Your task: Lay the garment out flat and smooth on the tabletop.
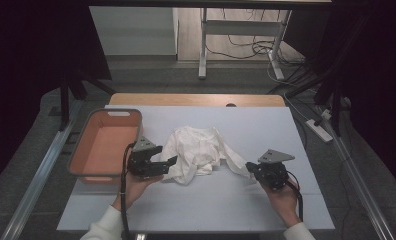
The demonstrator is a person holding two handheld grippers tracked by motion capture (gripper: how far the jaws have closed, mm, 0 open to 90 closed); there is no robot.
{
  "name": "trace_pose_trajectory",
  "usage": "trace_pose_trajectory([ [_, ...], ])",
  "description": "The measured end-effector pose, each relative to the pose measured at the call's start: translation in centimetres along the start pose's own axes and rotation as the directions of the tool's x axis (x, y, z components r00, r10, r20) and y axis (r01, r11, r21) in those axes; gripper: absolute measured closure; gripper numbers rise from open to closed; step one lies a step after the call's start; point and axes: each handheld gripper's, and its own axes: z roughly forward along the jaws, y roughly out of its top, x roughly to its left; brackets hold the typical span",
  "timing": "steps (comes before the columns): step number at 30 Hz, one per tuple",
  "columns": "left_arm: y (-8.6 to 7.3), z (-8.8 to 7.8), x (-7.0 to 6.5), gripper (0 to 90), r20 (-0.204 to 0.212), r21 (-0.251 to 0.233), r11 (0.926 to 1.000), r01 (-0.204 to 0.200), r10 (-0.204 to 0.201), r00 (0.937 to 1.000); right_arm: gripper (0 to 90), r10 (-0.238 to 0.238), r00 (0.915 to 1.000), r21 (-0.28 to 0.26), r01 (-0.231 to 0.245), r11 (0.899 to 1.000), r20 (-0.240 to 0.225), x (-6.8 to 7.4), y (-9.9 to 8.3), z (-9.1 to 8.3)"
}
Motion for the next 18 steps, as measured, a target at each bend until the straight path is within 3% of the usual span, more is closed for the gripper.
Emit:
trace_pose_trajectory([
  [5, 0.0, -0.1, 0.1, 30.1, -0.002, -0.003, 1.0, 0.007, -0.007, 1.0, 87.8, 0.019, 0.9996, -0.016, -0.019, 1.0, 0.019, -0.9, 0.1, -0.7],
  [11, 0.0, -0.3, 0.2, 30.1, 0.001, -0.009, 0.9999, 0.012, -0.012, 0.9999, 87.8, 0.082, 0.995, -0.039, -0.079, 0.996, 0.058, -3.0, -0.5, -1.9],
  [16, 0.0, 0.0, 0.2, 30.1, 0.001, -0.003, 0.9999, 0.01, -0.01, 0.9999, 87.8, 0.159, 0.9829, -0.052, -0.154, 0.987, 0.093, -5.7, -1.8, -3.1],
  [18, 0.0, 0.2, 0.2, 30.1, 0.003, 0.004, 1.0, 0.007, -0.007, 1.0, 87.8, 0.213, 0.9727, -0.063, -0.208, 0.976, 0.092, -7.0, -2.6, -3.7],
])
